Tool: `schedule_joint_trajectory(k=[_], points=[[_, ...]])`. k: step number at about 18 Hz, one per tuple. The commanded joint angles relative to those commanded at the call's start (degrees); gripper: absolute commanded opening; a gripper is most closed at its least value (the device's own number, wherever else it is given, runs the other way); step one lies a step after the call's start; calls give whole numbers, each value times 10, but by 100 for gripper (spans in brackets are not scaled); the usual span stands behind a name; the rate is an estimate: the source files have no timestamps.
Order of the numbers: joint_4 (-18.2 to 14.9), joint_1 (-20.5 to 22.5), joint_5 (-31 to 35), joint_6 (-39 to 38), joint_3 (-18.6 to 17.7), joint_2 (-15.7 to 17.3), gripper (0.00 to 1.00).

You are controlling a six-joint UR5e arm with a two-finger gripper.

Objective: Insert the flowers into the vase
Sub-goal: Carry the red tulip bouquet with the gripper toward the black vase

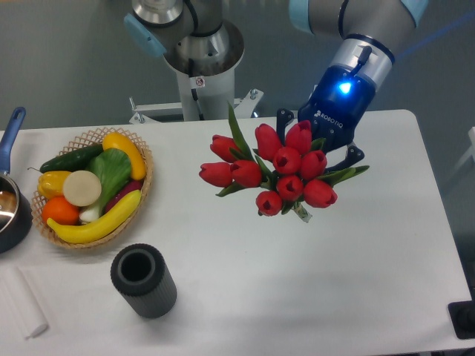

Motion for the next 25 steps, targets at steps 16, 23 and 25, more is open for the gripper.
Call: schedule_joint_trajectory(k=[16, 23, 25], points=[[35, -18, -3, 0, -4, -4, 33], [40, -35, -45, -5, 9, -8, 33], [40, -42, -74, -31, 9, -10, 34]])
